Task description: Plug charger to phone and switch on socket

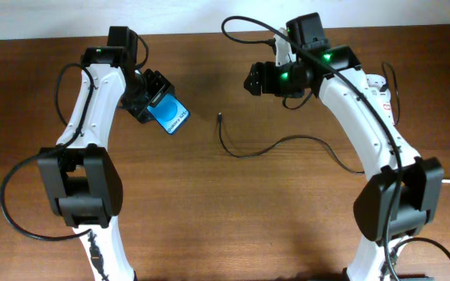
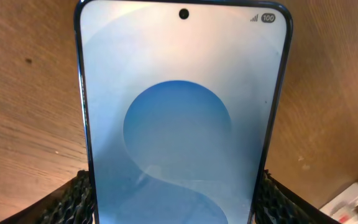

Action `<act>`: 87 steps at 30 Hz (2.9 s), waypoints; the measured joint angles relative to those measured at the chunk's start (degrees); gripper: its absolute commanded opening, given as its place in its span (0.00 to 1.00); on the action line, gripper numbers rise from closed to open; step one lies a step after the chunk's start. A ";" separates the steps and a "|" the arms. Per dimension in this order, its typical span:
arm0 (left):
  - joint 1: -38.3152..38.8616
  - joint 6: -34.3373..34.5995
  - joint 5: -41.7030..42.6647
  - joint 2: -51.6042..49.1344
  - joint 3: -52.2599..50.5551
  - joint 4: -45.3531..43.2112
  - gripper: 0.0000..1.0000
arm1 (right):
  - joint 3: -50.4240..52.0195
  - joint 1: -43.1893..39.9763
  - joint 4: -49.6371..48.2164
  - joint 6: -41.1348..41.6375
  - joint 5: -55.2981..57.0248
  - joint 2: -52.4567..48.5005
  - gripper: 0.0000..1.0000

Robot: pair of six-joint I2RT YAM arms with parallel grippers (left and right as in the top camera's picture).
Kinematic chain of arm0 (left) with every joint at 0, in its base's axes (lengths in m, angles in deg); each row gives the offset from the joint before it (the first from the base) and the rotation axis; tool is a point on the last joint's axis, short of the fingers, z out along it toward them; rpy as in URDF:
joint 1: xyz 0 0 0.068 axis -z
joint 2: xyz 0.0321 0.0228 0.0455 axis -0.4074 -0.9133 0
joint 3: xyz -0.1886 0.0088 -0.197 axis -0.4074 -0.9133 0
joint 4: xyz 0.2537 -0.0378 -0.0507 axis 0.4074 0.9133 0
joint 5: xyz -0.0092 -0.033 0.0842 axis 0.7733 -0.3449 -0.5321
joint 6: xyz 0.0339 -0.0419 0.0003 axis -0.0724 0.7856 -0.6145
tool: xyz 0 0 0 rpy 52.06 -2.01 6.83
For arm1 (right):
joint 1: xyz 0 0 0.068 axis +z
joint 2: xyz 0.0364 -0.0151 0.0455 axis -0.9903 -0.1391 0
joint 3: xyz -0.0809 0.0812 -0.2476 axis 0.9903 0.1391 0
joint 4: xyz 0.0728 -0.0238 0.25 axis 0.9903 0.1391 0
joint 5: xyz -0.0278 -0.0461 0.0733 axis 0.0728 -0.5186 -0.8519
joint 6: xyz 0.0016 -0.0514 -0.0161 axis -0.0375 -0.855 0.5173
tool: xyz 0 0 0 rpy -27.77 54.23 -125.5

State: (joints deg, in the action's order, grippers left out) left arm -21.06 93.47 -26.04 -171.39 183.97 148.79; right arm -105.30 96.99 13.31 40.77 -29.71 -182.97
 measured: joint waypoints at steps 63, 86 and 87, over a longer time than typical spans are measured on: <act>0.00 3.93 2.36 0.00 0.00 4.70 0.00 | -8.31 7.19 10.60 -5.73 -1.27 -9.57 0.98; -2.75 17.33 24.22 0.00 0.00 8.48 0.00 | -8.31 7.19 10.60 -5.73 -1.27 -9.57 0.99; -3.04 17.35 24.24 0.00 0.00 8.55 0.00 | -8.31 7.19 10.38 -5.75 -1.25 -9.57 0.99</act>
State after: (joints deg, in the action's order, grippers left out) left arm -24.10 110.83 -1.80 -171.39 183.97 157.33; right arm -113.61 104.18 23.69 35.02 -30.96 -192.54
